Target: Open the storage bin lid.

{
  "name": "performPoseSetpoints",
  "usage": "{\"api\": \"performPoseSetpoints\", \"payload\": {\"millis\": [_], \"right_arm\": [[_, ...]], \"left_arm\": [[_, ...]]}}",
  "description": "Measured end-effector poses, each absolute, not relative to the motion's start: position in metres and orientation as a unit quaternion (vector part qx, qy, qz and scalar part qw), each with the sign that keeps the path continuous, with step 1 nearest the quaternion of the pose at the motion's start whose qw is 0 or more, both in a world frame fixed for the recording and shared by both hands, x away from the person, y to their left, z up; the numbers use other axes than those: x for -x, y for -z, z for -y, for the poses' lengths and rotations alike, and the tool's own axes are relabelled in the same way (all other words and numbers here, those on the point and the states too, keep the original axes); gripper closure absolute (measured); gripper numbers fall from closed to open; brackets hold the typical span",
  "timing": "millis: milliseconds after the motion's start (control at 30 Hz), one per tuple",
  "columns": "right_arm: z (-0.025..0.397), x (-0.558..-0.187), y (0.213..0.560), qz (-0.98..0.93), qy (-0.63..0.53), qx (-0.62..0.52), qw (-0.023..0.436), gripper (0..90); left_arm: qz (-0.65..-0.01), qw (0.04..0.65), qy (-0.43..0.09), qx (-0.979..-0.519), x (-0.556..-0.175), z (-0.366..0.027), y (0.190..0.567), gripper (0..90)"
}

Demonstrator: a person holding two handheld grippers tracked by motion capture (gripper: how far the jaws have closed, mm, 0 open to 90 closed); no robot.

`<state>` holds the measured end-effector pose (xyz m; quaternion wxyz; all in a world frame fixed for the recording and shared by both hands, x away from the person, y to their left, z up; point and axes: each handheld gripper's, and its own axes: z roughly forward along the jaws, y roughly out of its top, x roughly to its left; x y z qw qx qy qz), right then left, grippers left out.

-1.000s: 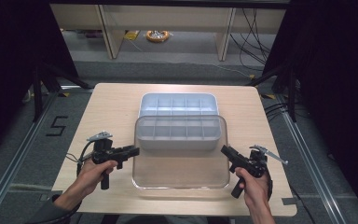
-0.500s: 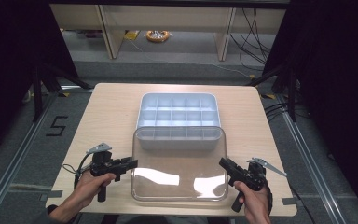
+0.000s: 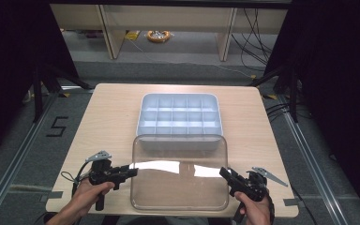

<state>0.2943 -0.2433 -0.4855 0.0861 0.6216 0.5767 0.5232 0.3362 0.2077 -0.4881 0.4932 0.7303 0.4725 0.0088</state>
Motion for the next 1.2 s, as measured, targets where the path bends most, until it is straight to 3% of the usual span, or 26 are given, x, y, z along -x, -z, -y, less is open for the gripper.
{"api": "performPoseSetpoints", "payload": {"millis": [233, 333, 567, 600, 833, 967, 1100, 1167, 1200], "right_arm": [[0.245, -0.290, 0.492, -0.575, -0.529, -0.620, 0.075, 62.9], [0.245, -0.288, 0.493, -0.586, -0.511, -0.623, 0.091, 62.7], [0.246, -0.287, 0.498, -0.591, -0.507, -0.622, 0.079, 61.4], [0.243, -0.285, 0.496, -0.580, -0.506, -0.636, 0.058, 61.1], [0.245, -0.288, 0.503, -0.600, -0.491, -0.626, 0.080, 60.3], [0.241, -0.286, 0.502, -0.585, -0.482, -0.652, 0.038, 59.0], [0.242, -0.289, 0.508, -0.594, -0.476, -0.646, 0.049, 58.7], [0.239, -0.288, 0.506, -0.580, -0.467, -0.667, 0.026, 58.6], [0.241, -0.290, 0.509, -0.591, -0.470, -0.654, 0.045, 58.5]], "left_arm": [[-0.465, 0.482, -0.008, -0.742, -0.334, -0.205, 0.492, 61.4], [-0.461, 0.478, -0.016, -0.747, -0.333, -0.202, 0.493, 59.5], [-0.459, 0.472, -0.012, -0.753, -0.331, -0.201, 0.496, 58.5], [-0.456, 0.469, -0.011, -0.756, -0.331, -0.201, 0.496, 58.2], [-0.454, 0.460, -0.009, -0.763, -0.331, -0.201, 0.499, 57.2], [-0.455, 0.454, 0.002, -0.766, -0.333, -0.201, 0.503, 56.9], [-0.458, 0.449, 0.009, -0.767, -0.333, -0.201, 0.505, 56.4], [-0.458, 0.448, 0.008, -0.768, -0.333, -0.200, 0.505, 56.3], [-0.456, 0.447, 0.008, -0.769, -0.333, -0.200, 0.504, 56.4]]}}
